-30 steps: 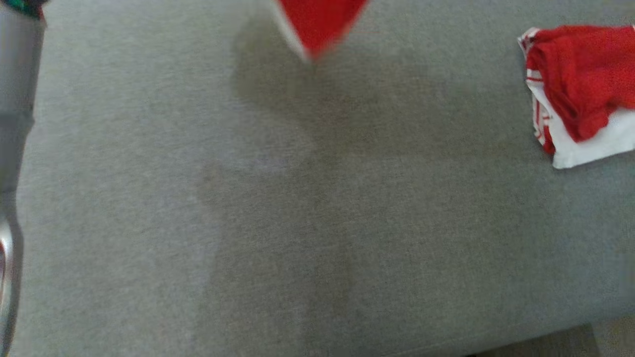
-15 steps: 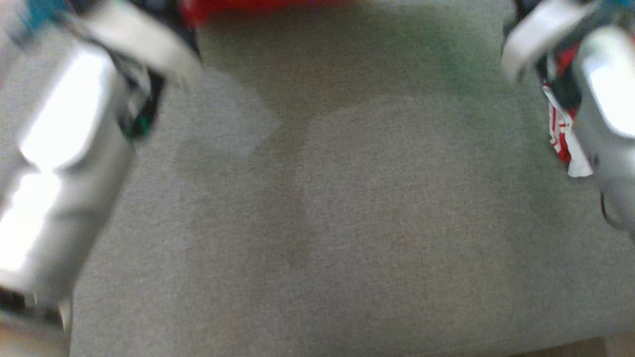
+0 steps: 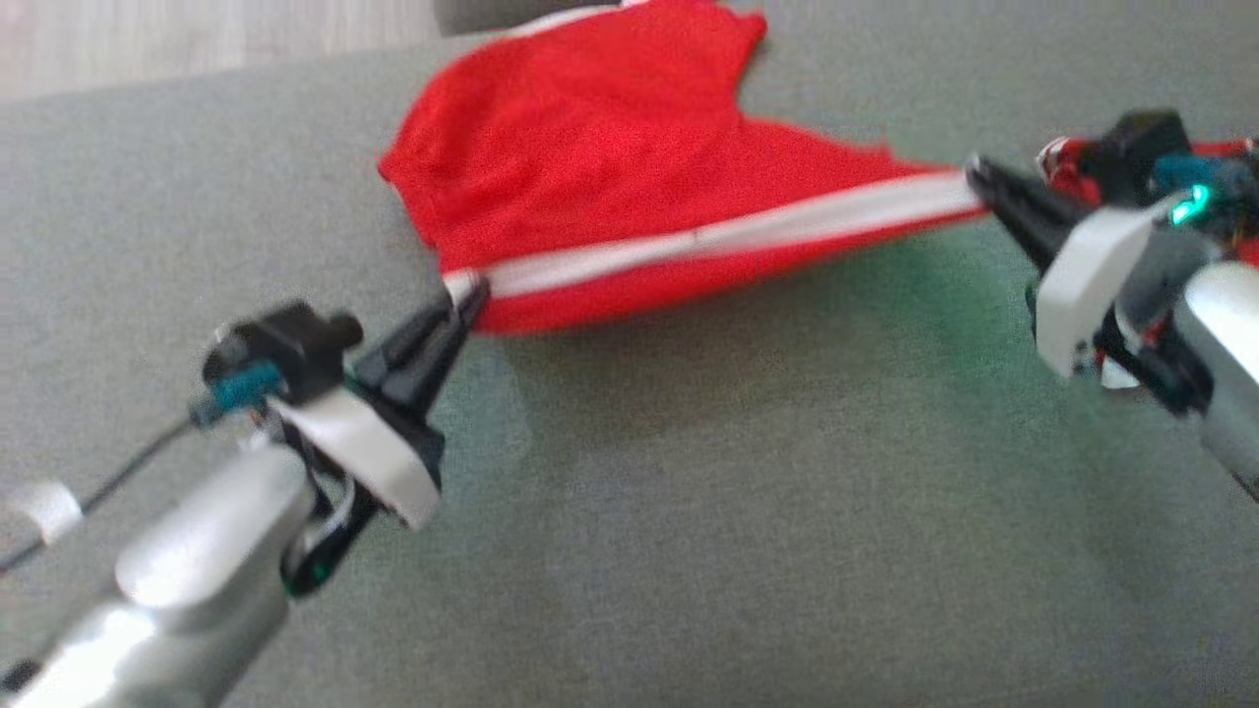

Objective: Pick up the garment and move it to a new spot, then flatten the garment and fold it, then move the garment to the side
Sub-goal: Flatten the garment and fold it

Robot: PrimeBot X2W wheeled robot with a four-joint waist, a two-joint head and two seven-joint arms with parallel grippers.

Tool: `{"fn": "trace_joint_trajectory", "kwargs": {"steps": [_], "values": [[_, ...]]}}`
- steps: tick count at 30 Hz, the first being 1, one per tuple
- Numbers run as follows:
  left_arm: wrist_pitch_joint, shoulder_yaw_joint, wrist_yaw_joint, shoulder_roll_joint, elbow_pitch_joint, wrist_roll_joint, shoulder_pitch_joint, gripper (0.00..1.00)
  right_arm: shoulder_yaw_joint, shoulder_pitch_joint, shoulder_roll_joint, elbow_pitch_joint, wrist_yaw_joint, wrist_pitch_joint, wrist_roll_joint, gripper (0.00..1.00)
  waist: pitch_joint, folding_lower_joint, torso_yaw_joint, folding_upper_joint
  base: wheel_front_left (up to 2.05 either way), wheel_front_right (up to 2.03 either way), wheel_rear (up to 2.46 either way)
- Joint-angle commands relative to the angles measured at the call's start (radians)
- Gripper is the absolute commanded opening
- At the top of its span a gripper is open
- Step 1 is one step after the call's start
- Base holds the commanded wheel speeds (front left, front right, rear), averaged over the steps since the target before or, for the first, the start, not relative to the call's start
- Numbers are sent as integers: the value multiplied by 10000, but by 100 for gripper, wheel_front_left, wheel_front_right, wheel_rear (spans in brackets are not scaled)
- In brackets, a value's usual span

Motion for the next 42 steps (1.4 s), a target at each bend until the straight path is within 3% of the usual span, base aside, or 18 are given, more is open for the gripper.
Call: {"fn": "trace_joint_trajectory", "kwargs": {"steps": [1, 11, 18, 25, 32, 42], "values": [[-34, 287, 198, 499, -503, -115, 189, 0, 225, 502, -657, -609, -7, 250, 581, 0, -558, 2, 32, 0, 0, 0, 0], [-343, 127, 992, 739, -2186, -506, 2048, 0, 855, 2109, -2110, -2626, -7, 750, 1816, 0, -1624, 2, 174, 0, 0, 0, 0], [-446, 234, 1398, 784, -2737, -567, 2372, 0, -51, 2517, -2449, -3277, -7, 437, 1850, 0, -1518, 2, 359, 0, 0, 0, 0], [-290, 625, 1477, 629, -2531, -556, 1406, 0, -1230, 2067, -2090, -3107, -7, 399, 1090, 0, -645, 2, 721, 0, 0, 0, 0], [12, 999, 1557, 288, -1857, -547, 137, 0, -1976, 818, -1242, -2386, -7, 597, 49, 0, 397, 2, 1031, 0, 0, 0, 0], [146, 1172, 1551, -392, -608, -467, -1166, 0, -1618, -1329, -159, -645, -7, 513, -1329, 0, 1536, 2, 1430, 0, 0, 0, 0]]}}
